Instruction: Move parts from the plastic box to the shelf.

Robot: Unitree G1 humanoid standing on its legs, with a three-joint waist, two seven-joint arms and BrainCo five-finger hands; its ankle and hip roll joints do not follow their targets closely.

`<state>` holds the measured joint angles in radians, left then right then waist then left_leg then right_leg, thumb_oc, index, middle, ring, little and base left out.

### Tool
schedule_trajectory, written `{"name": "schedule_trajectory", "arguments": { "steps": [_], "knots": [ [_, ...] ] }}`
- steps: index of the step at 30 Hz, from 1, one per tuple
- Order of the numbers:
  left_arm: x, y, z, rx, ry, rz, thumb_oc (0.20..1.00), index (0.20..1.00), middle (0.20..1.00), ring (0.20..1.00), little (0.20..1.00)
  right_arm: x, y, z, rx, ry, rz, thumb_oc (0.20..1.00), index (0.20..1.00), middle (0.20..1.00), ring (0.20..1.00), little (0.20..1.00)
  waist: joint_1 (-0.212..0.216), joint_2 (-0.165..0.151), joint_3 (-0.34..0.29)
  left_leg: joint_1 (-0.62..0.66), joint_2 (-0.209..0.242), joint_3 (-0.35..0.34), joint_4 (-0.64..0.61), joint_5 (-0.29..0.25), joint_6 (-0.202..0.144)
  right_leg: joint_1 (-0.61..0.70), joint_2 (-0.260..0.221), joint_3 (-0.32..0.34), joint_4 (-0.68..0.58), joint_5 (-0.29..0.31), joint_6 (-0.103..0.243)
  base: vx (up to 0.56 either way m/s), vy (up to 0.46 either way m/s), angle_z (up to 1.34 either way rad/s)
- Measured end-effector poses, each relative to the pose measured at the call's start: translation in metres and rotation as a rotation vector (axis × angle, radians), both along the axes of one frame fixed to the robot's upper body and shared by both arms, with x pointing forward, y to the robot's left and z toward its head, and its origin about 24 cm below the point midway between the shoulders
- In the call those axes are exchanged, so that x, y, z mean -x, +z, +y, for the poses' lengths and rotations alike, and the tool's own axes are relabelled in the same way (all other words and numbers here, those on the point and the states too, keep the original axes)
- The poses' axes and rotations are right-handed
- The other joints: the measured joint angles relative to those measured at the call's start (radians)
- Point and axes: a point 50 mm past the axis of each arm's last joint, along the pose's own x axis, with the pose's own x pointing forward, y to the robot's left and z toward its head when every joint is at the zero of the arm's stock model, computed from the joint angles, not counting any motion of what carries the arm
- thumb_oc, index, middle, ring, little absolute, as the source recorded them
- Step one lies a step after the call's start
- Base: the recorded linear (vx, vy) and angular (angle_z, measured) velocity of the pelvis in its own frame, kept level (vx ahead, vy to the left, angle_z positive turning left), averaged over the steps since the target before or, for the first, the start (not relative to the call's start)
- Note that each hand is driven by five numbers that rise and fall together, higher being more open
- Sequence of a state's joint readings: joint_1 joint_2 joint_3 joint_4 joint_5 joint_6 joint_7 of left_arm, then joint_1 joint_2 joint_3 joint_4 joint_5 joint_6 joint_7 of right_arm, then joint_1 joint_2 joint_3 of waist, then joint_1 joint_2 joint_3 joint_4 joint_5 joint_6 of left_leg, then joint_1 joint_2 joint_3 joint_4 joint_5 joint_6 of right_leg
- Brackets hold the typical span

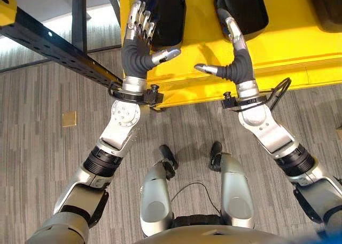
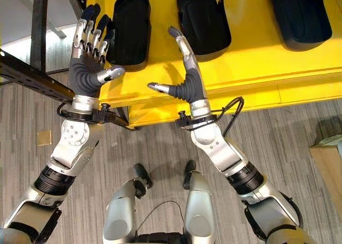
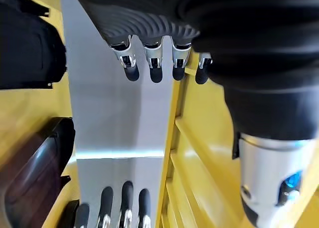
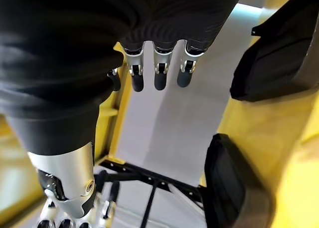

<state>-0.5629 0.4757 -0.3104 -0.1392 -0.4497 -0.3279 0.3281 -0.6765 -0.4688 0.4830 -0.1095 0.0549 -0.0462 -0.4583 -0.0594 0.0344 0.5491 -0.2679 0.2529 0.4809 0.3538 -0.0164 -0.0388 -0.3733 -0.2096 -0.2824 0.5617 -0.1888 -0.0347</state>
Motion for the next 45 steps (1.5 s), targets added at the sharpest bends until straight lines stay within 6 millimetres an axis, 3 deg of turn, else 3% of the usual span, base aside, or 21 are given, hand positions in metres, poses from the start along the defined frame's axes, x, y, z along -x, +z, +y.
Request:
{"name": "schedule_trajectory", "arguments": {
  "steps": [10,14,22,26,45],
  "knots": [
    [-0.024,0.012,0.013,0.049,0.181,0.027,1.000,1.000,1.000,1.000,1.000,-0.023,0.007,0.018,0.031,-0.006,0.082,1.000,1.000,1.000,1.000,1.000,0.032,0.014,-0.007,-0.032,0.008,-0.025,0.020,0.005,-0.008,-0.031,-0.005,-0.013,0.051,-0.028,-0.015,0.00,-0.033,0.04],
    [-0.026,0.012,0.017,0.075,0.253,0.019,1.000,1.000,1.000,1.000,1.000,-0.028,0.007,0.019,0.027,-0.034,0.100,1.000,1.000,1.000,1.000,1.000,0.061,0.015,-0.007,-0.047,0.010,-0.036,0.021,0.014,-0.013,-0.046,-0.008,-0.024,0.071,-0.041,-0.025,-0.01,-0.036,0.09],
    [-0.040,0.000,0.026,0.093,0.374,0.088,1.000,1.000,1.000,1.000,1.000,-0.045,0.010,0.015,-0.054,-0.204,0.097,1.000,1.000,1.000,1.000,1.000,0.079,0.015,-0.007,-0.070,0.010,-0.055,0.033,0.018,-0.015,-0.058,-0.015,-0.037,0.087,-0.049,-0.029,-0.01,-0.016,0.06],
    [-0.050,0.004,0.028,0.087,0.407,0.108,1.000,1.000,1.000,1.000,1.000,-0.047,0.018,0.016,-0.055,-0.246,0.073,1.000,1.000,1.000,1.000,1.000,0.076,0.015,-0.007,-0.097,0.010,-0.055,0.037,0.021,-0.011,-0.085,-0.017,-0.037,0.094,-0.046,-0.030,0.00,0.000,0.00],
    [-0.071,-0.009,0.016,-0.035,0.324,0.220,1.000,1.000,1.000,1.000,1.000,-0.061,-0.004,0.019,-0.219,-0.259,0.273,1.000,1.000,1.000,1.000,1.000,0.065,0.014,-0.002,-0.170,0.023,-0.054,0.062,0.020,-0.009,-0.153,-0.014,-0.038,0.104,-0.044,-0.034,-0.01,0.003,0.00]
  ]
}}
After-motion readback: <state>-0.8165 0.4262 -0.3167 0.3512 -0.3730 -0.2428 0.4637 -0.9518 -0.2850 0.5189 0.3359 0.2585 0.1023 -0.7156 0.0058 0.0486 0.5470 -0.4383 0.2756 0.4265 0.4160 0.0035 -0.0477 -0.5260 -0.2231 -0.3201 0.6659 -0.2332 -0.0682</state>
